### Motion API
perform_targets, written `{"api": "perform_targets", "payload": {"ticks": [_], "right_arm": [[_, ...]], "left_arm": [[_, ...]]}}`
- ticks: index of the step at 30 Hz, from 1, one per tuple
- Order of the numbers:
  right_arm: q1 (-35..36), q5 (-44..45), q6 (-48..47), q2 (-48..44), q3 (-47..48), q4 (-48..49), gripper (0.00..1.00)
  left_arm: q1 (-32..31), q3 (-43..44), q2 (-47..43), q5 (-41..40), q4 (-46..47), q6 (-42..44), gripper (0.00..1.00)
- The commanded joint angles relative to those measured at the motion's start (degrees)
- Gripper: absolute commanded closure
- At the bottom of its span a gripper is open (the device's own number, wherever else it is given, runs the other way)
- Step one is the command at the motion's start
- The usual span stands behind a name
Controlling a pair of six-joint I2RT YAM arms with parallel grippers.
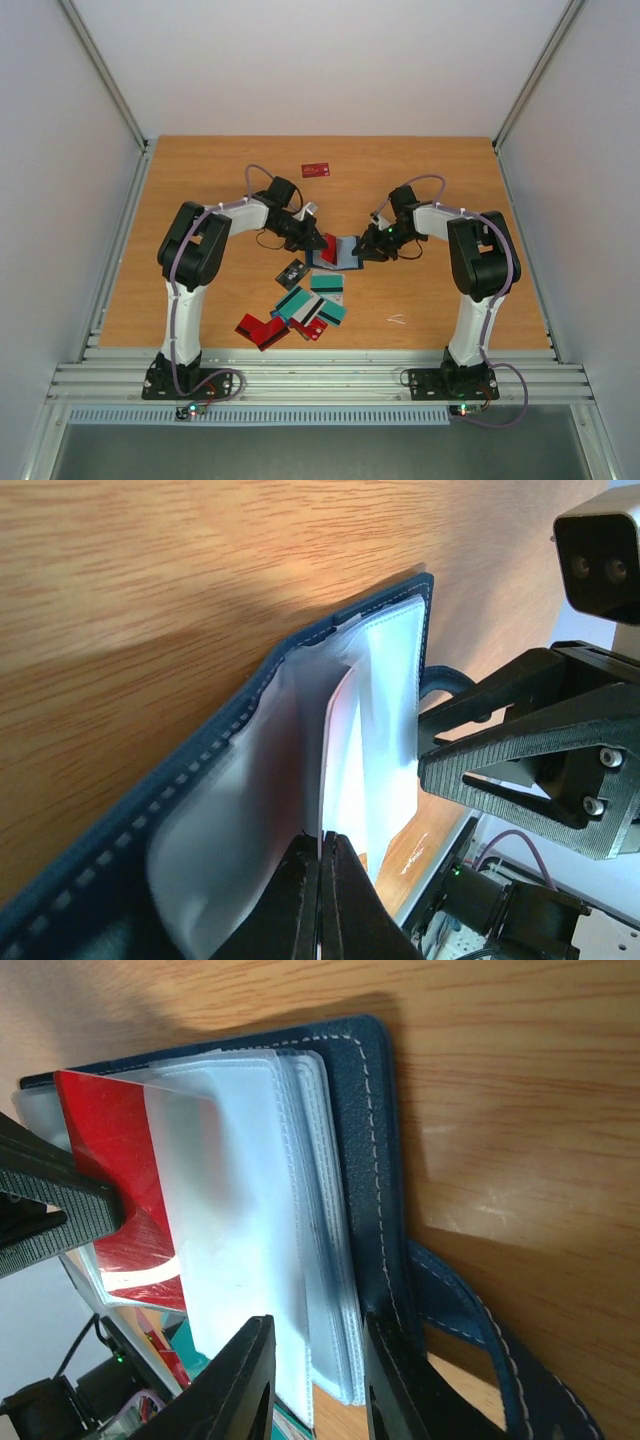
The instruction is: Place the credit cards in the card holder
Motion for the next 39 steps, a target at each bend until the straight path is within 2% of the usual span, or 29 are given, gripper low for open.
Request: {"api": "perform_targets", "payload": {"ticks": [1,6,22,31,39], "right_arm": [[1.1,1.2,-1.1,0.7,-1.7,-0.8,0.75],[1.7,0.3,-0.5,0.3,-2.5,-0.1,0.8],[1.7,-1.1,1.0,-0.8,-4.8,2.4,0.8],[1.7,1.7,0.0,-1.8,-2.0,-0.8,0.77],[1.6,4.5,0.0,-1.8,0.9,-3.2,0.72]], "left_arm": [[-1.1,1.1,2.5,-2.5,1.5,-1.1,1.0],[-1.3,1.3,2.5,-3.0,1.6,-1.7,1.0],[-2.9,1.5,3.8,-2.3,3.9,-6.3,1.0],[-3.4,5.2,5.8,-2.3,-6.4,2.1,1.0],[-3.4,6.9,7.2,-1.2,-9.0,4.7,1.0]]}}
